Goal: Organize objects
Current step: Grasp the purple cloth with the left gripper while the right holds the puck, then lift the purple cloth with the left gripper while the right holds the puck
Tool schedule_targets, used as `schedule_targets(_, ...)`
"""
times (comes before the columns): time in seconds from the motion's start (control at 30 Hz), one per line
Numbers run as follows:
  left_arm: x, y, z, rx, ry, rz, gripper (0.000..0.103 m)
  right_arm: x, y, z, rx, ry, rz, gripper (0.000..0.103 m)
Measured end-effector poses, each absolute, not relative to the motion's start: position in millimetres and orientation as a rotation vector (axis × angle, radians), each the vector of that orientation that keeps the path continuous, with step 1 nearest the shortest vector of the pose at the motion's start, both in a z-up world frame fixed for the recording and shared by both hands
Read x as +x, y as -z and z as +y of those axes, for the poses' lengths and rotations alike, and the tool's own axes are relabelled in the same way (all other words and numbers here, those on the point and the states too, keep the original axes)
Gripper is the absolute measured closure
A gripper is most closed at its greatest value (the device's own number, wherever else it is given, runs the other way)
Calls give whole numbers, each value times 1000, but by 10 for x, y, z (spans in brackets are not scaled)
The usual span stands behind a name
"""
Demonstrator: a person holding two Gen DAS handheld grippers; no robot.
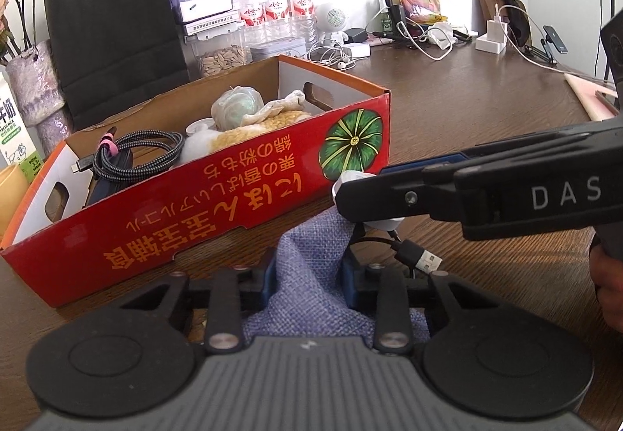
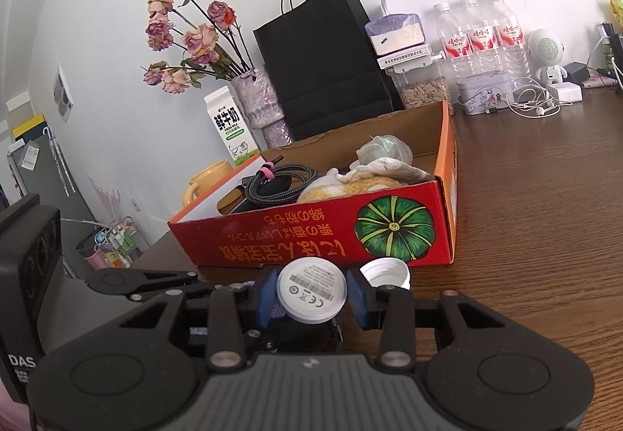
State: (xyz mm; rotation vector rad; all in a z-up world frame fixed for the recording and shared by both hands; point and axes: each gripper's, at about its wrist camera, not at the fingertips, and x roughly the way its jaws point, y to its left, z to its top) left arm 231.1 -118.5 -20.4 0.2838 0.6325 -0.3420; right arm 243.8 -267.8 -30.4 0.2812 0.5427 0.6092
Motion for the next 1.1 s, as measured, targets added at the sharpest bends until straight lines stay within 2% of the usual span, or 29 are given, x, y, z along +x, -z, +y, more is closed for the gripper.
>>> schedule_targets(0.27,2317,220,-1215,293,333,638,73,2368,250,-2786,328,-621,475,65)
schedule_targets(0.6,2286,140,-1120,242,277,630,72,2408,278,-2849,312,-549,482,65)
schedule_targets(0.77,2194,28,-1040,241,257,594,65,2397,287,-2842,302,-539,481,65)
schedule_targets(0.8,2182,17,-1028,240,261,593,67,2397,285,-2840,301,-539,480,65)
schedule_targets(0.87,2176,3,-1013,236,265,596,84,2392,282,-2842,301,-535,478,65)
schedule_targets(0.93,2161,-17,-992,230,262,590,92,2389,284,-2837,299,-534,477,65)
schedule_targets(1.1,2106,-86,-938,208,249,567,93,2384,287,-2822,288,-530,474,65)
